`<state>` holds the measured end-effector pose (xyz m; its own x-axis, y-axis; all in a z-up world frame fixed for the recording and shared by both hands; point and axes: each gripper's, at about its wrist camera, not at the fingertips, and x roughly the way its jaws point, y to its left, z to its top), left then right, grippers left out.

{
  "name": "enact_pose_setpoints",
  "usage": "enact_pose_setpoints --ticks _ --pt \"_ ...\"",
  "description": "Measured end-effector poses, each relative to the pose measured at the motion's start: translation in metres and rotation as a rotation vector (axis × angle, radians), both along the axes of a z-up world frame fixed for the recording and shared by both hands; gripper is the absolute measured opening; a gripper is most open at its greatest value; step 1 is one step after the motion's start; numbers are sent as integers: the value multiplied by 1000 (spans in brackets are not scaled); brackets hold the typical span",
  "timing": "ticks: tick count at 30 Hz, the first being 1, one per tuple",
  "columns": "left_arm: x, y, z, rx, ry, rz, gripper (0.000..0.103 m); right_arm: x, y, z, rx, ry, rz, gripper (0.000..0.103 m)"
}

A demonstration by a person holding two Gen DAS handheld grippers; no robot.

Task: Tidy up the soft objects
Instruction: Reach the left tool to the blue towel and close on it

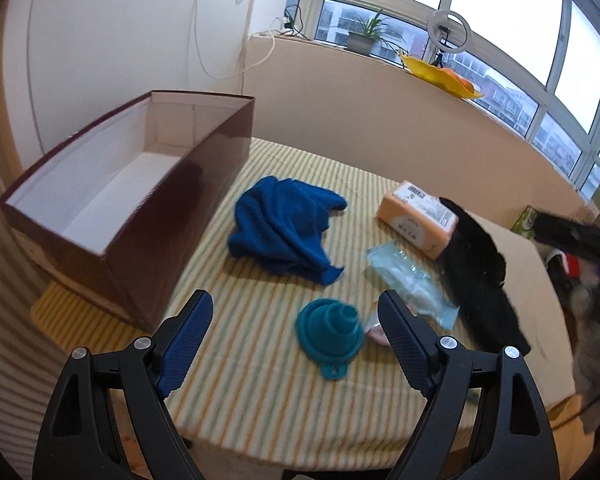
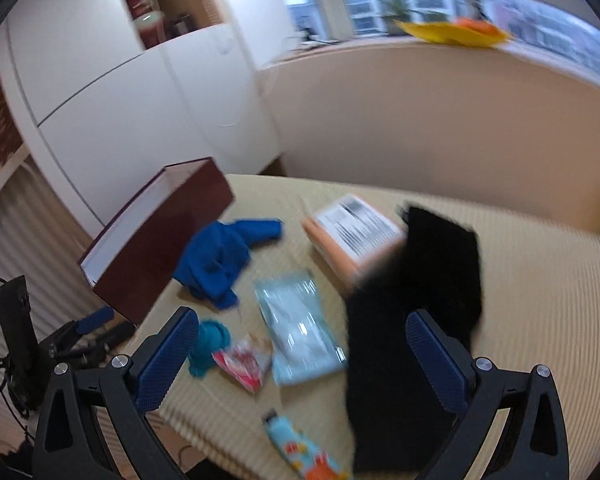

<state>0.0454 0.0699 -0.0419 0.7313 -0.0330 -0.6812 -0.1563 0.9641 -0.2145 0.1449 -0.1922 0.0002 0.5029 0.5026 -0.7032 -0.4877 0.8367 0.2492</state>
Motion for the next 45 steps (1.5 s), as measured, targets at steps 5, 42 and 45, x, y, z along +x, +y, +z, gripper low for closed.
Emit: enact_pose_setpoints --ticks 5,42,45 --pt "24 -1 -3 -28 28 15 83 57 54 2 23 92 114 103" --pt "132 28 -63 -91 206 76 44 156 221 -126 -44 498 338 43" --pt "134 31 -59 -110 198 72 30 147 216 -129 -32 527 334 30"
